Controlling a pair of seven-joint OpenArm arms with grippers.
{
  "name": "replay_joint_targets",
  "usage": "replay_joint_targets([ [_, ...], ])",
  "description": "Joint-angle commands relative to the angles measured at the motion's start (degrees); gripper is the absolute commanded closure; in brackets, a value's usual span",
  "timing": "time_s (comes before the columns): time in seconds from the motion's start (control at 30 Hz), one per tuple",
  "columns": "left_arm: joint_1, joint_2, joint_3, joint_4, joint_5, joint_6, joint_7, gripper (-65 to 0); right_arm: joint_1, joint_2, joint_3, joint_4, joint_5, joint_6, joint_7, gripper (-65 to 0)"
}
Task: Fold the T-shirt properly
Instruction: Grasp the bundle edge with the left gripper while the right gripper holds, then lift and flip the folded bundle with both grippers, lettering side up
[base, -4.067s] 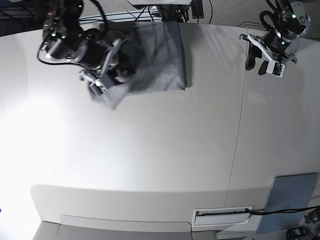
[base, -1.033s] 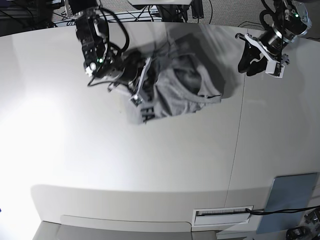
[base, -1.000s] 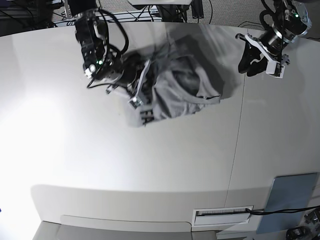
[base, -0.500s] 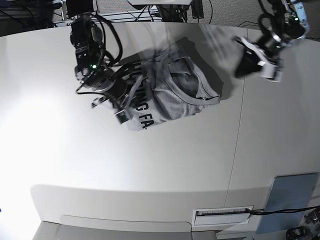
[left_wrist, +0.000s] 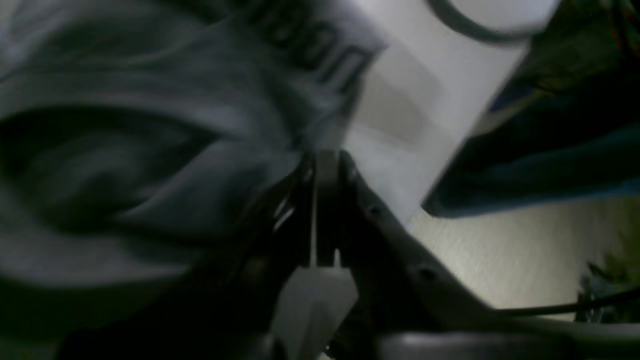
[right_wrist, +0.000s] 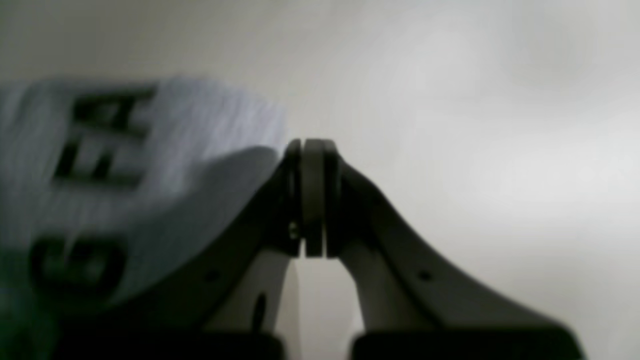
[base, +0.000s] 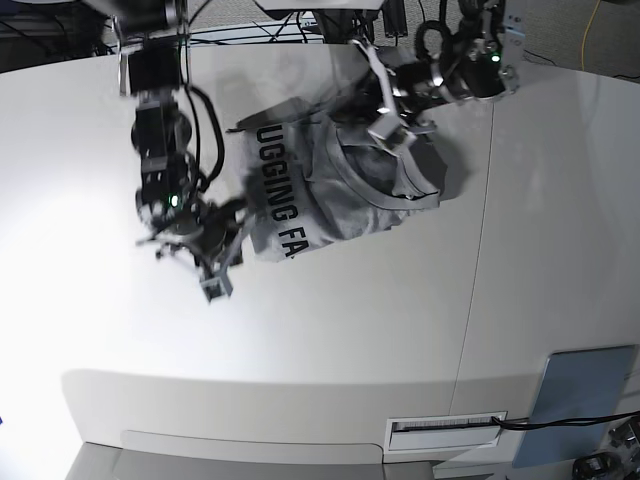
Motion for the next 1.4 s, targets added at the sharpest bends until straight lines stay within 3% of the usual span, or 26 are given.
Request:
replay_joint_targets([
  [0.0,-0.1,0.1,1.2,0.8,-1.3,-0.3,-1.3,0.0,2.7,0.3,0.1,-0.5,0.4,0.0,1.5,0.0],
  [0.1,-0.7,0.2,4.3,0.2,0.3,0.7,-1.4,0.0,6.3,0.3,0.1,-4.5,1.5,0.1,1.4,0.0],
  [0.27,-4.2,0.2,6.1,-6.8,6.0,7.5,-5.2,0.0,7.6,0.3,0.0,-5.7,2.5,4.6,0.7,0.0],
  [0.4,-7.9,0.0,4.0,-13.1,9.3,11.3,-4.2,0.0,7.3,0.3,0.0,-5.7,2.0,5.1,-2.5,0.0],
  [0.5,-9.6,0.0,-0.4,-15.6,10.3,13.0,-2.1,0.0,6.0,0.3,0.0,-5.7,1.8,9.0,-6.0,0.0],
  [0.6,-9.8,0.0,-6.8,-16.0,10.3,12.4,-0.5,0.0,4.1,0.3,0.0,-5.7,1.9,11.4,-8.7,0.0],
  [0.7,-9.9,0.0,-13.3,-16.0,11.1,8.3,-0.2,0.0,1.4,0.3,0.0,-5.2,1.9,12.1,-9.4,0.0],
  [0.83,-9.9,-0.9,-18.6,-16.0,11.3,7.7,-1.1,0.0,-3.3,0.3,0.0,-1.8,3.8,13.9,-9.8,0.0],
  [0.97,-9.9,-2.9,-19.5,-16.0,10.5,7.6,-2.4,0.0,-8.7,0.3,0.0,5.1,7.4,14.6,-12.6,0.0],
  [1.1,-9.9,-3.7,-19.5,-16.0,8.9,5.0,-2.8,0.0,-13.6,0.3,0.0,14.9,10.4,14.6,-13.7,0.0],
  [1.27,-9.9,-3.7,-19.5,-15.9,8.7,5.1,-1.5,0.0,-14.7,0.3,0.0,21.8,9.6,13.0,-7.6,0.0],
  [1.37,-9.8,-4.4,-19.5,-14.7,4.4,5.4,4.7,0.0,-14.0,-0.6,0.0,20.8,5.5,11.6,-4.7,0.0],
])
